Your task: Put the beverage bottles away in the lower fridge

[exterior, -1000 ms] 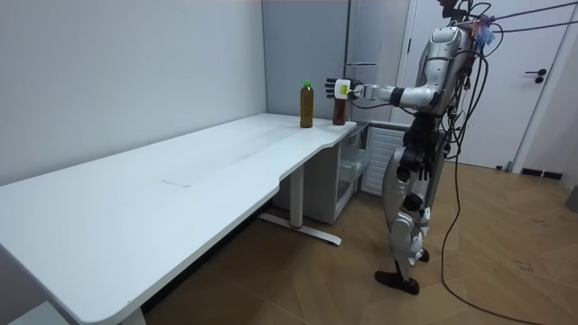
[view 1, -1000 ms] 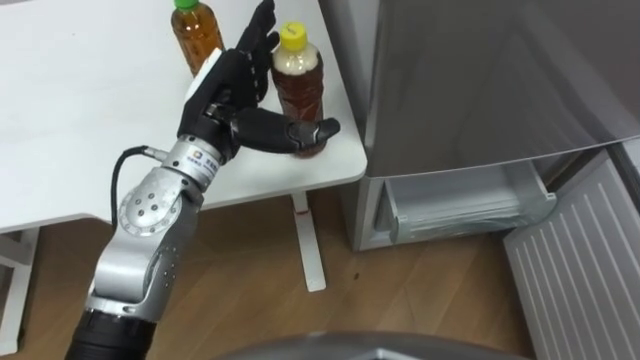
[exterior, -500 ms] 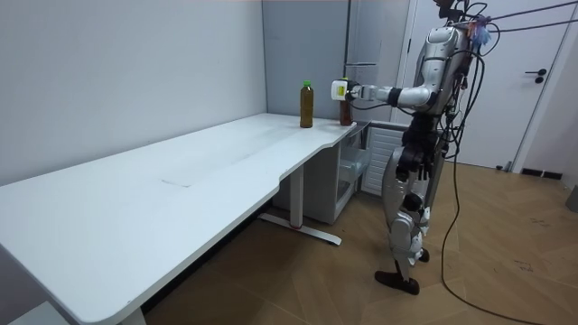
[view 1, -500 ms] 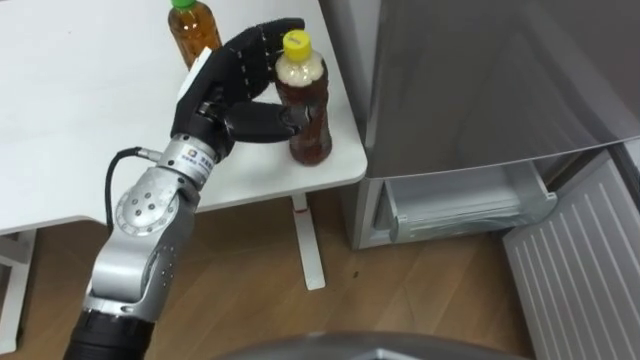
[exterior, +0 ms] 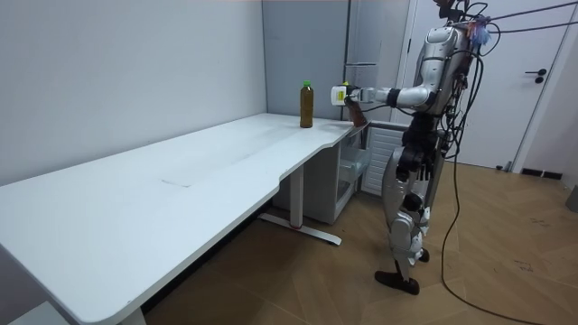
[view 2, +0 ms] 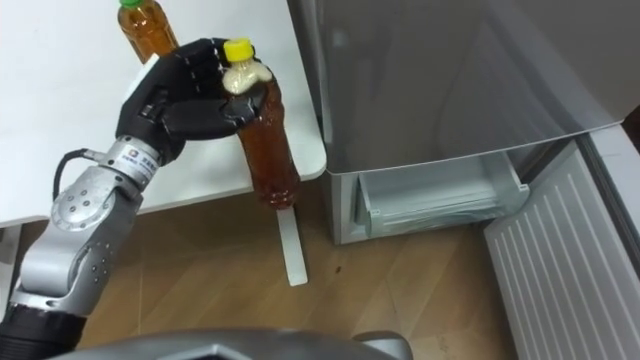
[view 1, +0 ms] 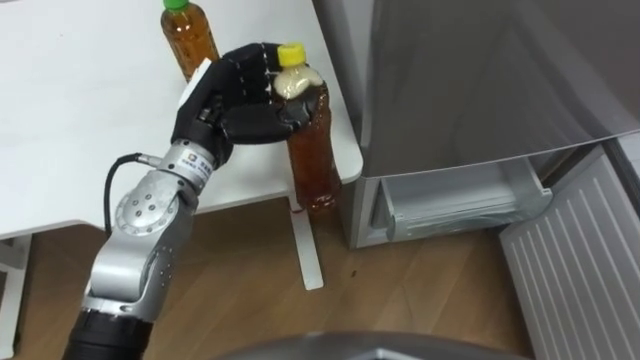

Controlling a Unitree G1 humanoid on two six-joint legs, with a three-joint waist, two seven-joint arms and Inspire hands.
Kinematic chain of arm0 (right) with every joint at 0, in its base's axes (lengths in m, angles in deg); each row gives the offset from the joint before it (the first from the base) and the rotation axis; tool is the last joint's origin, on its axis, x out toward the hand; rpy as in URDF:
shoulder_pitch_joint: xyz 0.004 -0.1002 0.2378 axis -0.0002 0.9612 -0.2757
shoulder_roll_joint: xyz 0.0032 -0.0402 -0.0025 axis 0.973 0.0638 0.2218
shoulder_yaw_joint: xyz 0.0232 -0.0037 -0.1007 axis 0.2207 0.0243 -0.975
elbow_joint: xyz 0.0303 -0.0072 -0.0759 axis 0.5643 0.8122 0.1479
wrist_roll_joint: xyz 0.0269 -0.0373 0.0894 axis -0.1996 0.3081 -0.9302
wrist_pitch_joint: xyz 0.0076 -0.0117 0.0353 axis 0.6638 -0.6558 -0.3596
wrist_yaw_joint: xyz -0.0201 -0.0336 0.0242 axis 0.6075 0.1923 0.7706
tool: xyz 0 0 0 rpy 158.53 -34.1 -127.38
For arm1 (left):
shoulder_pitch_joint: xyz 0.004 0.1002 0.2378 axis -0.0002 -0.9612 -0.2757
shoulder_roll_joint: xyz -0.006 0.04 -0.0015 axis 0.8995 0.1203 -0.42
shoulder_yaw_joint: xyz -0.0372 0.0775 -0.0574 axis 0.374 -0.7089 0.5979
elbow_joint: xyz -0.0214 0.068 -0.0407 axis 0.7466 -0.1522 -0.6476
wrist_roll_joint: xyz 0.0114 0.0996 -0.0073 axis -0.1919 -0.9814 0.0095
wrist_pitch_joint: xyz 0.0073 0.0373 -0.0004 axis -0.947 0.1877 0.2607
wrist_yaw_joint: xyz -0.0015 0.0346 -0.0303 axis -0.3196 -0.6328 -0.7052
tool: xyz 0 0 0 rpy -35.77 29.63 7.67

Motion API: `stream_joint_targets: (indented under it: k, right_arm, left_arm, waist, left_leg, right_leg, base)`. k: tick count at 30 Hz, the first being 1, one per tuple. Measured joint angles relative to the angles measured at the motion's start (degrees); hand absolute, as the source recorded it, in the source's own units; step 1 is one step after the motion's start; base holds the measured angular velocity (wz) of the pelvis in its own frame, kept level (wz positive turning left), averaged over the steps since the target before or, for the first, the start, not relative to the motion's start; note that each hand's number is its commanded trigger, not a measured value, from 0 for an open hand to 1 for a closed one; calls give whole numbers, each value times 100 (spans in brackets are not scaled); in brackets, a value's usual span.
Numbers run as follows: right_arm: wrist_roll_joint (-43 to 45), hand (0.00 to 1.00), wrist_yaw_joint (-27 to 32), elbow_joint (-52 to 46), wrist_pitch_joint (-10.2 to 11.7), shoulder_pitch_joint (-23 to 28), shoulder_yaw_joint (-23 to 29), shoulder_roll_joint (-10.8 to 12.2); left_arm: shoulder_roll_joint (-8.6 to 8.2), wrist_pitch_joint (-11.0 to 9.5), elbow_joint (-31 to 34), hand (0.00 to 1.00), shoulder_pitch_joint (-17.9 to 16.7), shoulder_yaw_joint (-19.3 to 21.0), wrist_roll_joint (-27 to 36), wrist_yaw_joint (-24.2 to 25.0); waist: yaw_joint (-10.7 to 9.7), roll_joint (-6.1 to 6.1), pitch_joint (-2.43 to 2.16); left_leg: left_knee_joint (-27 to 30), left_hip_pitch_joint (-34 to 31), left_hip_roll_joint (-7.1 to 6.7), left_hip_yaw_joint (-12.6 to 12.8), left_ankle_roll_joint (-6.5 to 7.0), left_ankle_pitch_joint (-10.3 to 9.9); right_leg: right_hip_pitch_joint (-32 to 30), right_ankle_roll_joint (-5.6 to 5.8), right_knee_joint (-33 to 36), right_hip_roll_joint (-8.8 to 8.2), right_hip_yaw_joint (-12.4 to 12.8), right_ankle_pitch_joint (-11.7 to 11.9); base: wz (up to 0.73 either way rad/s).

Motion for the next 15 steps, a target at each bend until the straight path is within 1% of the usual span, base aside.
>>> stream_joint_targets:
  k: [1, 8, 12, 15]
  right_arm:
    - [0, 0, -1, 0, -1, 1, 0, 1]
    - [-3, 0, 4, -69, -9, 6, -4, 3]
    - [-192, 0, 13, -91, -27, 8, -10, 4]
    - [-311, 0, -2, -113, -63, 3, -11, 5]
  left_arm:
    - [1, 36, -2, 100, 0, 0, -12, -4]
    - [3, 61, -2, 100, 0, 0, -14, -9]
    - [-20, 102, 5, 100, 1, -9, 2, -3]
    - [-21, 106, 6, 100, 8, -7, 166, -5]
  waist:
    - [-2, 0, 1]
    - [-1, 5, -3]
    - [-1, 8, -5]
    - [0, 7, -6]
  left_leg:
    - [0, -1, 0, 0, 0, 0]
    - [7, -21, 2, 9, -1, 0]
    - [41, -53, 1, 9, -3, 3]
    - [69, -66, 1, 9, -2, 3]
  right_leg:
    - [-1, 0, 0, 0, 0, 0]
    - [-39, 0, 4, 0, 0, 0]
    - [-83, 0, 1, 0, 5, 0]
    - [-89, 0, -4, 0, 5, 0]
  base:
    - [0]
    - [0]
    - [0]
    - [0]
